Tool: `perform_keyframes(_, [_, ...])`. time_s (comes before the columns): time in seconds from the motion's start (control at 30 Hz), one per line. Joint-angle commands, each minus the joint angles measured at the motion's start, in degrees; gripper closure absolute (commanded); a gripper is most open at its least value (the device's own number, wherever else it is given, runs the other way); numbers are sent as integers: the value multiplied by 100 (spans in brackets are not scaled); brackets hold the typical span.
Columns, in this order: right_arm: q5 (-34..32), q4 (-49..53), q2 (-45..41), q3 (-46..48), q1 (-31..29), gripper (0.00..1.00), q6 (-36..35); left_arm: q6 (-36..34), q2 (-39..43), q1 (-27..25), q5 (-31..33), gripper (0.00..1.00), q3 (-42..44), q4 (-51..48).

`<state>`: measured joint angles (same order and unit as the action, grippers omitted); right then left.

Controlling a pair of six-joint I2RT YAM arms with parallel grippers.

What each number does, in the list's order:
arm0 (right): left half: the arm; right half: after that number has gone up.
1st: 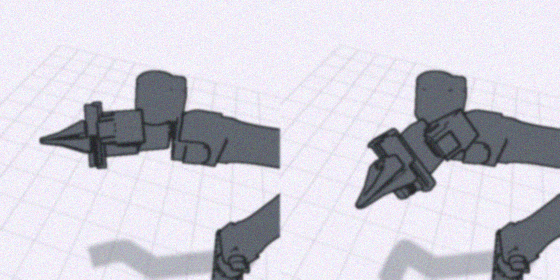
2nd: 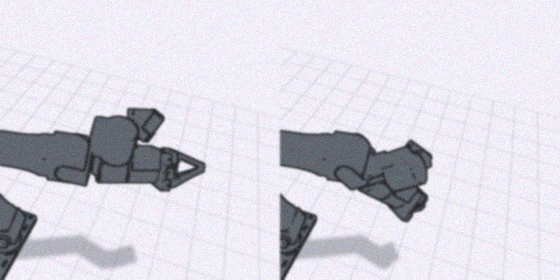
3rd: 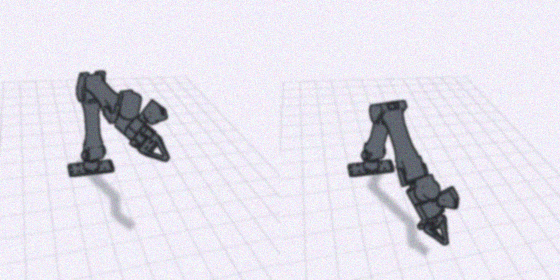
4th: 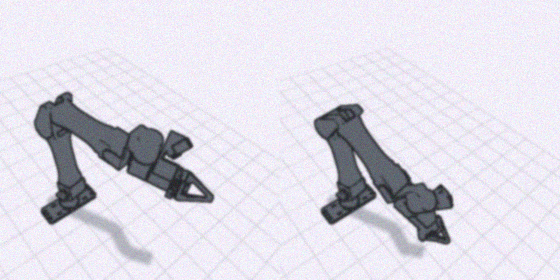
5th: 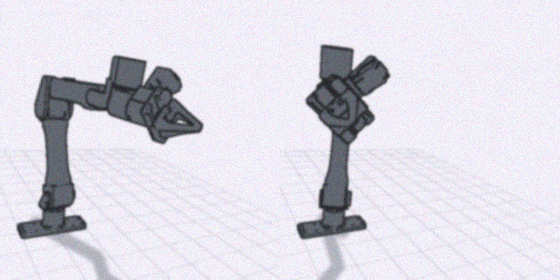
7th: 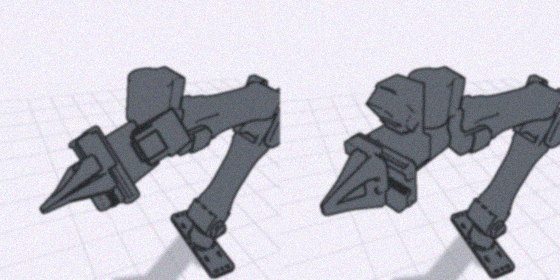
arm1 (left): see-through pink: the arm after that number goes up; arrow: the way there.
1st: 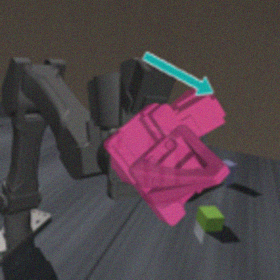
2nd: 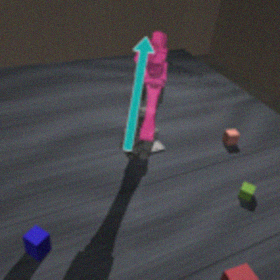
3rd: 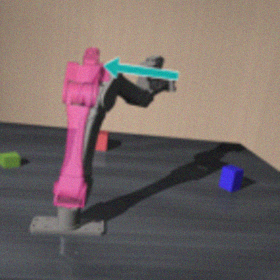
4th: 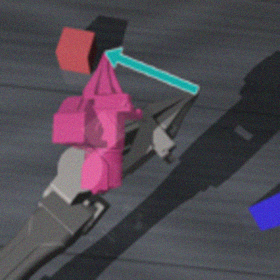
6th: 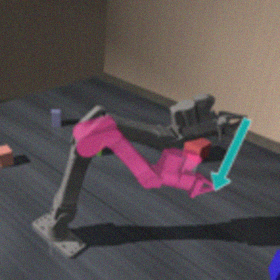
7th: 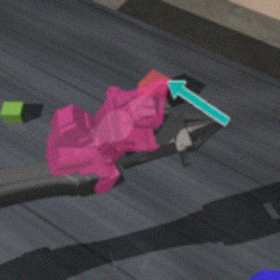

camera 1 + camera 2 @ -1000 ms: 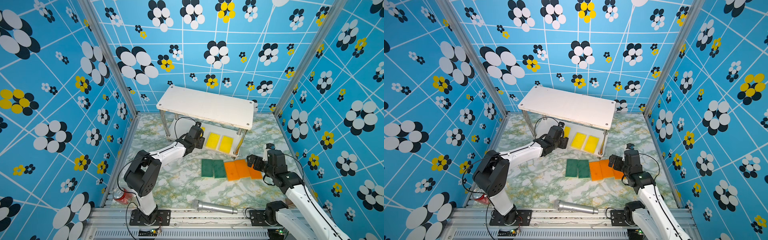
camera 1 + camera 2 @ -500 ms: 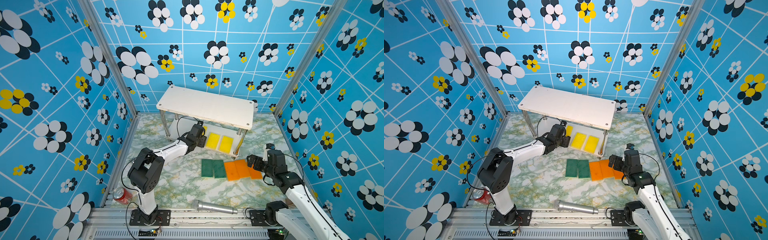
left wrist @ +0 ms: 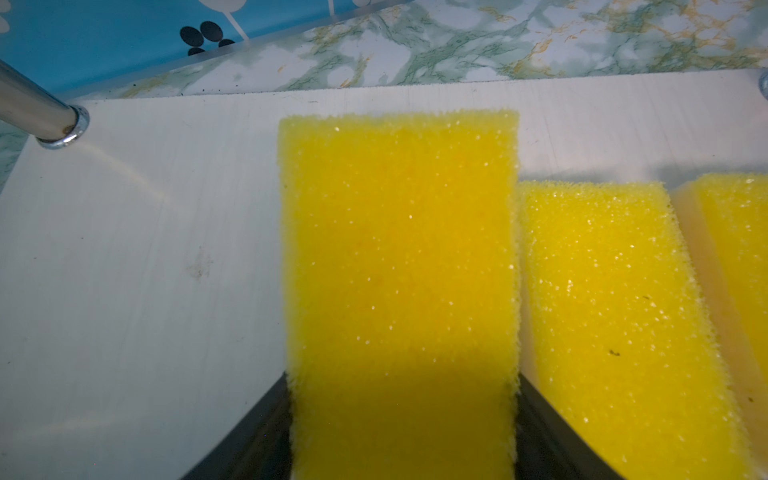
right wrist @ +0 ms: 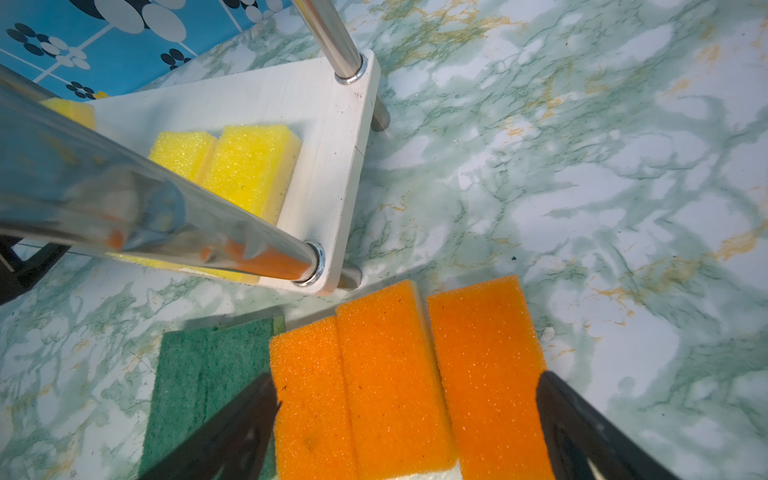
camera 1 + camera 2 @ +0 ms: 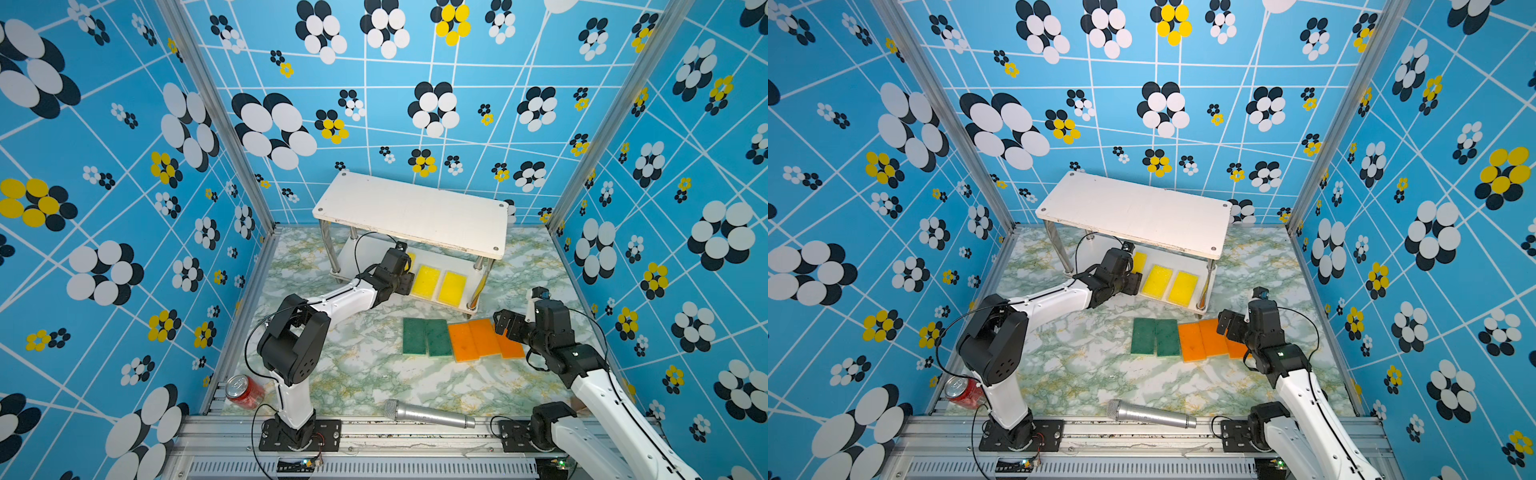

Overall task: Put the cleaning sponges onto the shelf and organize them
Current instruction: 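Carry the third yellow sponge onto the lower tier beside the others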

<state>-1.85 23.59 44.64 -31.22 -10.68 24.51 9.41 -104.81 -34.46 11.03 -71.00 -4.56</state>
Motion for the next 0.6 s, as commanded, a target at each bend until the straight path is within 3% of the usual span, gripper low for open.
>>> perform_keyframes(0.0, [-75,31,-17,71,40,1,47,70,-109,18,-66,27,-46,-56])
perform_keyframes(0.57, [-87,-19,-9,128,43,1,54,114,60,-17,49,26,413,351])
